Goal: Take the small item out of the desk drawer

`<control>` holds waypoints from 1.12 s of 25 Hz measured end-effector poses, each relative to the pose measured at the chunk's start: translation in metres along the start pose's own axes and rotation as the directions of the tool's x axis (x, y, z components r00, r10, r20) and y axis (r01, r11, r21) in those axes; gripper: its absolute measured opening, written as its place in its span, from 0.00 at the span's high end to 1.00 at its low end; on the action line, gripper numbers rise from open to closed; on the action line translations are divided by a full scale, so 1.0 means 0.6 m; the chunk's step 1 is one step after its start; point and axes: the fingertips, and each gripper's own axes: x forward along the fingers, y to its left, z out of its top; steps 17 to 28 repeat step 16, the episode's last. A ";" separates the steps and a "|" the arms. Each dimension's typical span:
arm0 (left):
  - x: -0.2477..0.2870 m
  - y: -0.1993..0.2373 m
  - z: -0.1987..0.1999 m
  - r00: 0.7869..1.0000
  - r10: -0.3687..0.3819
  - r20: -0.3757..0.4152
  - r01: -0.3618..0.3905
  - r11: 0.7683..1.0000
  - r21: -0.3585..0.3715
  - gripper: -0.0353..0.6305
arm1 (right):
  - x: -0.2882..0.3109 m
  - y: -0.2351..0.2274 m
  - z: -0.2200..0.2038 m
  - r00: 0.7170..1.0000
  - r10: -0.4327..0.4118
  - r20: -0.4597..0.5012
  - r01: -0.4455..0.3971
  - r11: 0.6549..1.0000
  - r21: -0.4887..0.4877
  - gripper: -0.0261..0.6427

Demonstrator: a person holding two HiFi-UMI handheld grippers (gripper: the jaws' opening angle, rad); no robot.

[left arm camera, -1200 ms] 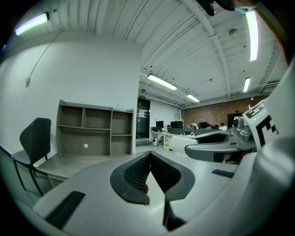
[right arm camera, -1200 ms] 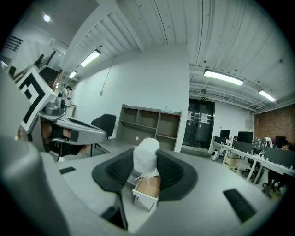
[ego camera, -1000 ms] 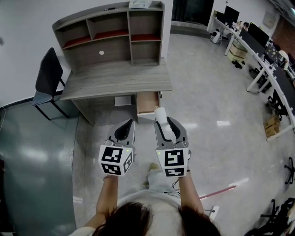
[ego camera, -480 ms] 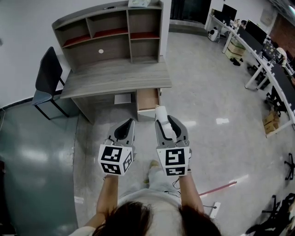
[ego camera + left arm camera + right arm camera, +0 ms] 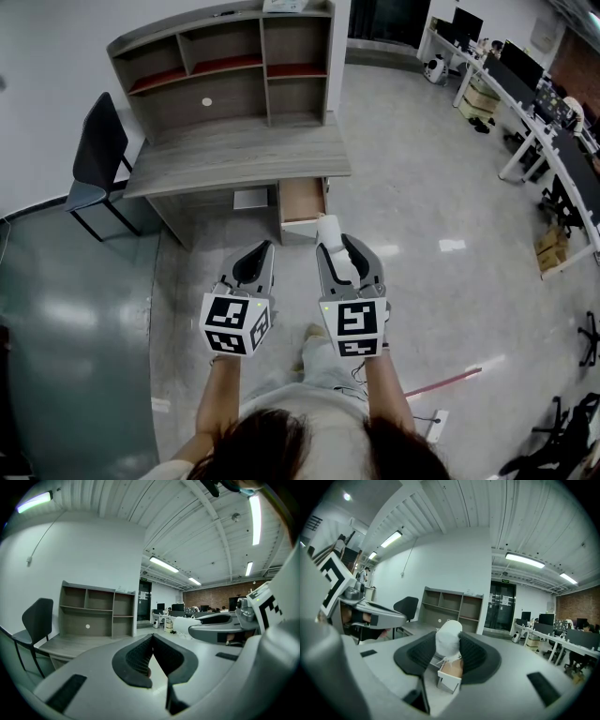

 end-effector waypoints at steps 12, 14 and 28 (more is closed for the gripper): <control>0.014 -0.010 -0.003 1.000 -0.005 -0.003 0.005 1.000 -0.007 0.92 | 0.002 -0.011 -0.009 1.000 0.004 -0.009 -0.004 1.000 0.002 0.71; 0.019 -0.013 -0.005 1.000 -0.007 -0.004 0.007 1.000 -0.009 0.92 | 0.002 -0.014 -0.013 1.000 0.006 -0.011 -0.006 1.000 0.003 0.71; 0.024 -0.018 -0.006 1.000 -0.009 -0.005 0.009 1.000 -0.009 0.92 | 0.001 -0.018 -0.018 1.000 0.007 -0.014 -0.007 1.000 0.004 0.71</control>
